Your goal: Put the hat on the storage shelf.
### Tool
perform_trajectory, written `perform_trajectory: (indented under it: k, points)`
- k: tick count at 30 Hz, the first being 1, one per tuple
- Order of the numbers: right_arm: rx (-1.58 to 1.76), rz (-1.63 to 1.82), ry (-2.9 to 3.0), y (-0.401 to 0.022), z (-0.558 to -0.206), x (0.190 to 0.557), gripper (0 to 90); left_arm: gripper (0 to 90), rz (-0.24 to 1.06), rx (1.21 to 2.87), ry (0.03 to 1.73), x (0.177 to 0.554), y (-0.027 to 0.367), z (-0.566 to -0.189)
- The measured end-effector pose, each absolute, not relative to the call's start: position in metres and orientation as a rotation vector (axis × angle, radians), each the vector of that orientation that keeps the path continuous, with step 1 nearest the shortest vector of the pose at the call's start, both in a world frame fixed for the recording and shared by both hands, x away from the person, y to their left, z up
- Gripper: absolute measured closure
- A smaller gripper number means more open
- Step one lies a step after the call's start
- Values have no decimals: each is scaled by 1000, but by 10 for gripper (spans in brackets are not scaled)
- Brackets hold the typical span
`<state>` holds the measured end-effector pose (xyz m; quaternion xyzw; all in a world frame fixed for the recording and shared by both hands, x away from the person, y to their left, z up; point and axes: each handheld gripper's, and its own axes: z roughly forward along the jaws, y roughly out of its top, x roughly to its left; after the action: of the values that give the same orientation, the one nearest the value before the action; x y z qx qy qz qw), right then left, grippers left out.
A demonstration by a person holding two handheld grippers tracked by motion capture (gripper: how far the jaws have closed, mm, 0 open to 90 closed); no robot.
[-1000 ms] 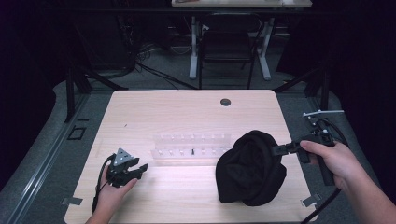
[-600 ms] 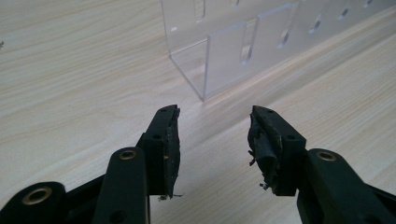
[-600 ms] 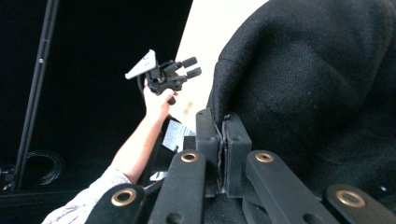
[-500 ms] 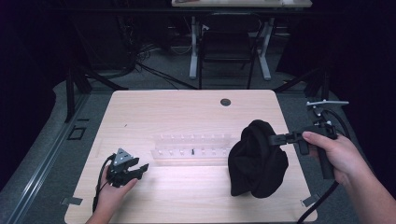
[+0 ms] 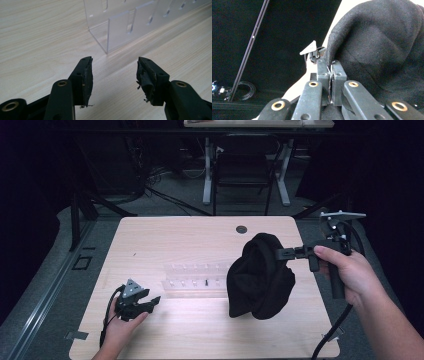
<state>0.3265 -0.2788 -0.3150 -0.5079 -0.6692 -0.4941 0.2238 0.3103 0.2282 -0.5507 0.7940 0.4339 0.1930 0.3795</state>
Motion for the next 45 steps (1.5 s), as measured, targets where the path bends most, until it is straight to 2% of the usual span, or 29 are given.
perform_trajectory:
  k: [21, 45]
  points:
    - [-1321, -1397, -1843, -228, -305, 360, 881, 466, 486, 2037, 1101, 310, 227, -551]
    - [-1362, -1429, -1805, -211, -300, 404, 881, 477, 494, 2033, 1074, 304, 230, -550]
